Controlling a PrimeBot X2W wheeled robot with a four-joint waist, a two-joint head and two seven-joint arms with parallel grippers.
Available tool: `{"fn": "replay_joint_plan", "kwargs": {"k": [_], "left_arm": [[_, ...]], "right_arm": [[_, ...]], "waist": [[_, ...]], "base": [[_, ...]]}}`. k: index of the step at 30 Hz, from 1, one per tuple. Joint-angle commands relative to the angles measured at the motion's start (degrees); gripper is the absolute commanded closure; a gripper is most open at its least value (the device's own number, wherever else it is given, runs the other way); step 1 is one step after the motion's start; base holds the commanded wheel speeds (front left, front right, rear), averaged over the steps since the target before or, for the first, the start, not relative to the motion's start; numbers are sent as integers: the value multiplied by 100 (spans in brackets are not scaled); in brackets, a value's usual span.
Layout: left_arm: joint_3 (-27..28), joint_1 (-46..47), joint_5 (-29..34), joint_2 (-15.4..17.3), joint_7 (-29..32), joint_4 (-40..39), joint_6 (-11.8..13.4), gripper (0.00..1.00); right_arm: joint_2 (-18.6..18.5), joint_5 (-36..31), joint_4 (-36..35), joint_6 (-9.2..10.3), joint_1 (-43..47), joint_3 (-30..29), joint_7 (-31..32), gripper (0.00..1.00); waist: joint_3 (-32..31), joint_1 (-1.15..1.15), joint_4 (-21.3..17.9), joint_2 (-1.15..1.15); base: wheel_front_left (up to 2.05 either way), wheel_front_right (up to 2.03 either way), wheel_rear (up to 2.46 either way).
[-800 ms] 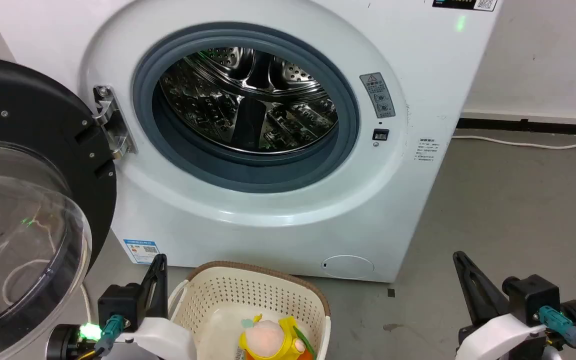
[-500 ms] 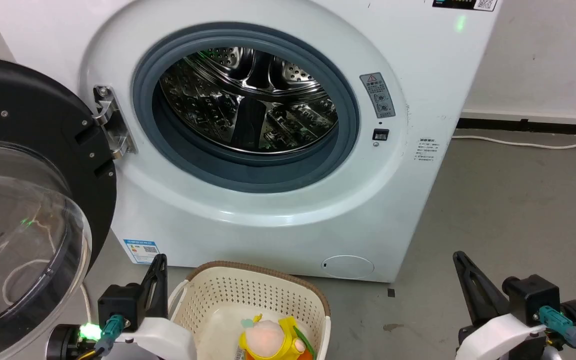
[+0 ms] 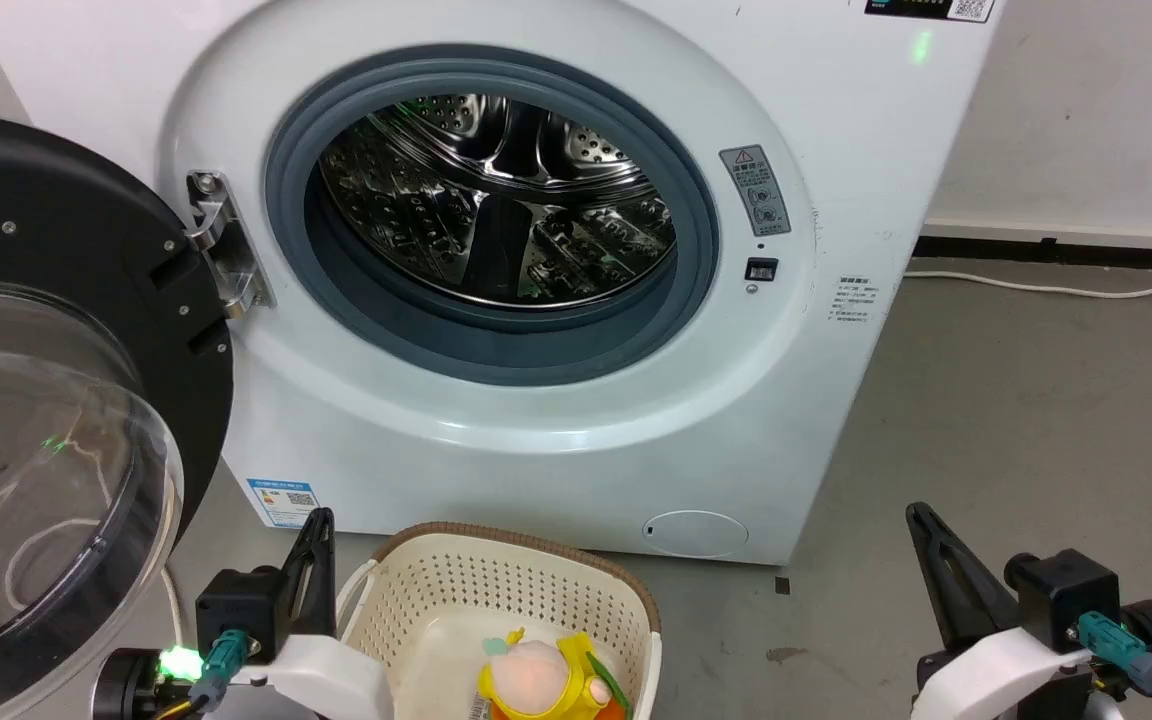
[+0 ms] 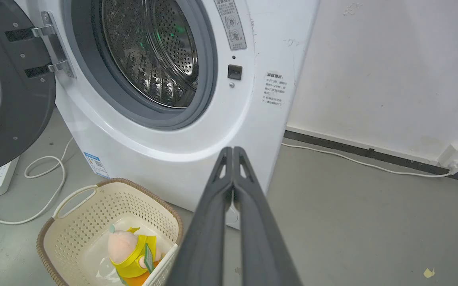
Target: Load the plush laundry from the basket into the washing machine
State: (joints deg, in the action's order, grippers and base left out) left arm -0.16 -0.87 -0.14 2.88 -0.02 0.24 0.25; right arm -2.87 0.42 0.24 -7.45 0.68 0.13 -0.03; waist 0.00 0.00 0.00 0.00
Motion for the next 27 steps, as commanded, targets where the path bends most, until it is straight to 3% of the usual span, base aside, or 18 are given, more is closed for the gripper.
{"fn": "replay_joint_plan", "kwargs": {"k": [1,19,20,27], "left_arm": [[16,87,14,-1,2,-24,-25,100],[16,87,14,-1,2,-24,-25,100],[0,0,-1,0,0,0,0,0],[-33,-8,-27,0,-38,-2,10,0]], "right_arm": [[0,-42,-24,-3,-68,-13,3,100],[0,-42,-24,-3,-68,-13,3,100],[0,0,0,0,0,1,0,0],[0,52,0,0,21,-12,-38,0]], "waist": [[0,0,0,0],[0,0,0,0],[0,0,0,0],[5,0,-2,0]], "base": [[0,0,0],[0,0,0],[0,0,0],[0,0,0]]}}
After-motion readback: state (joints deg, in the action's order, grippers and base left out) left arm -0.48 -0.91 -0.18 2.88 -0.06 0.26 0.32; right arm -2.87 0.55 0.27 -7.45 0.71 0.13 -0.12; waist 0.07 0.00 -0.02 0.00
